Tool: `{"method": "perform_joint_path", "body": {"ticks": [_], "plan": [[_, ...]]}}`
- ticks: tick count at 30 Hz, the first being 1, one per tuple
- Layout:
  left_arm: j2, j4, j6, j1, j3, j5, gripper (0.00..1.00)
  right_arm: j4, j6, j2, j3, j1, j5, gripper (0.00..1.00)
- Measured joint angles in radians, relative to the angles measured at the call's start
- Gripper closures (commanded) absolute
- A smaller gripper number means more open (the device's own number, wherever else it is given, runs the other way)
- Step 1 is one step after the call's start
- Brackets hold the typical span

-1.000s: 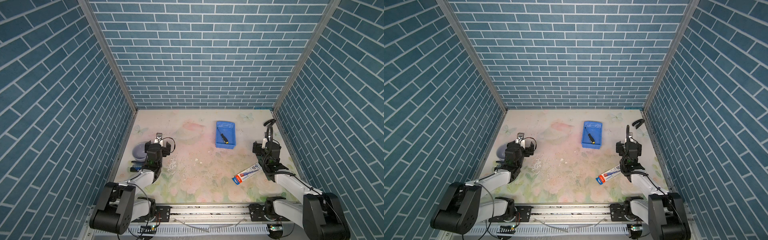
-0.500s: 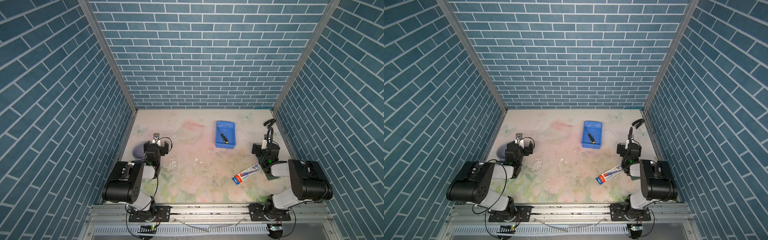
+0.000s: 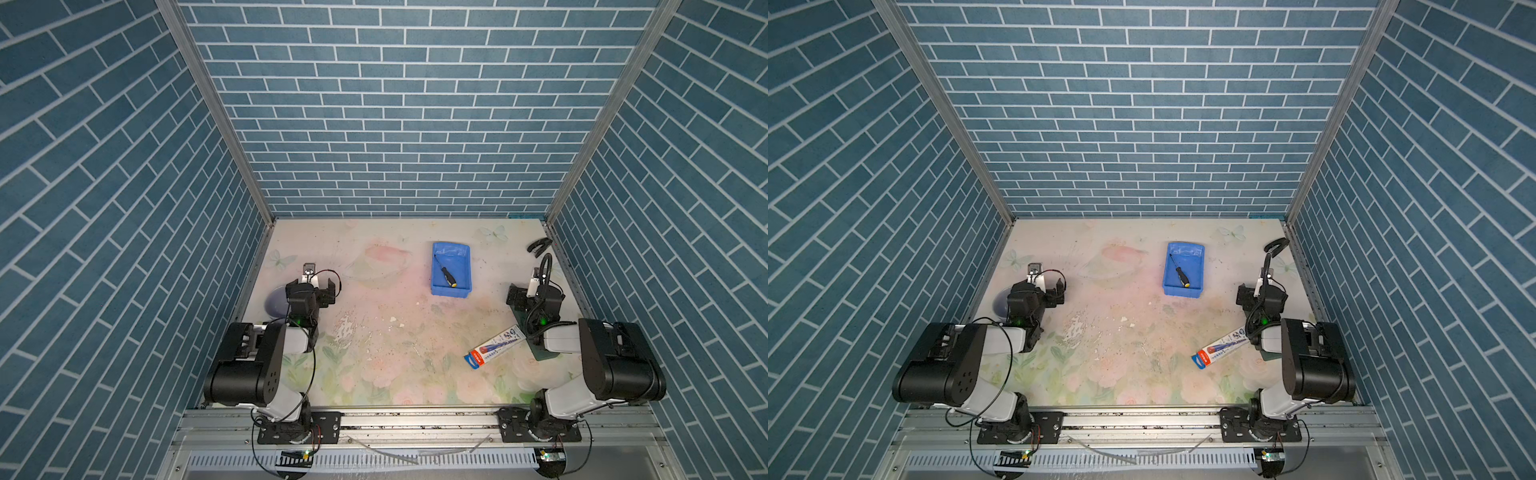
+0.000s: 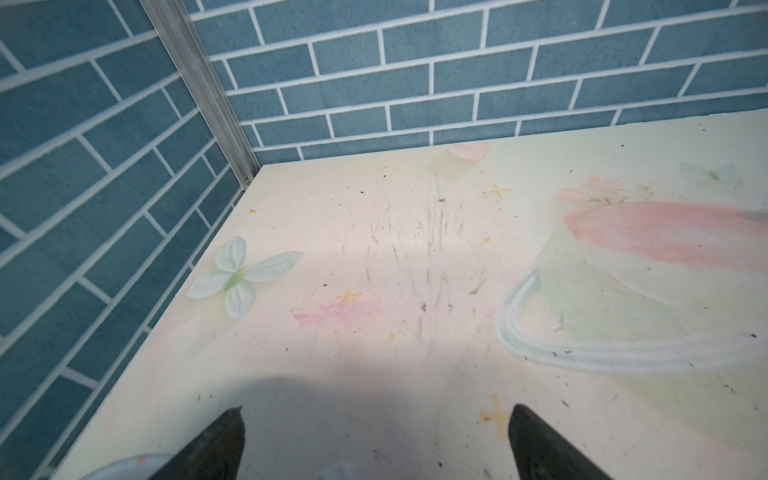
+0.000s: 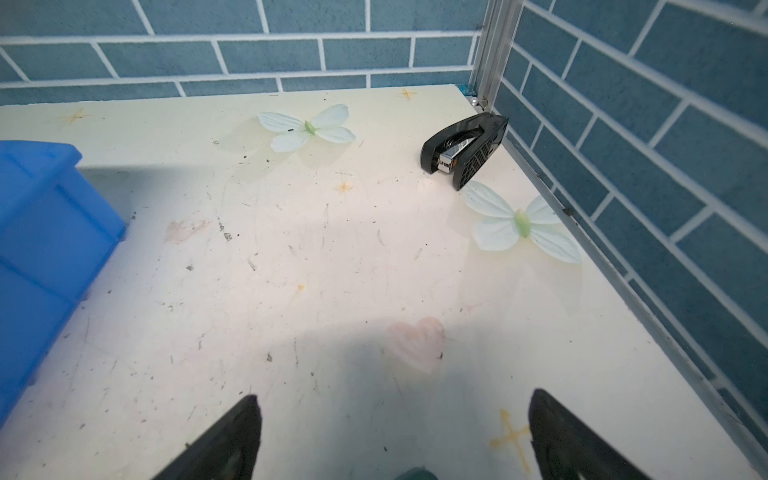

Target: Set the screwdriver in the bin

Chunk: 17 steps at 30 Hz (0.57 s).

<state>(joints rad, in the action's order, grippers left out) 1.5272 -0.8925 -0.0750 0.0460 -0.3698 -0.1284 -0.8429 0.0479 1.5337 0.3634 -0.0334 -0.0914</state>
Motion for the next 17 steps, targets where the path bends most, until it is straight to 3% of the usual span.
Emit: {"method": "perform_joint_path", "body": {"ticks": [17], "plan": [[0.000, 0.006, 0.000, 0.000, 0.000, 0.018, 0.00, -0.002, 0.000, 0.000, 0.000, 0.000, 0.001, 0.01]]}}
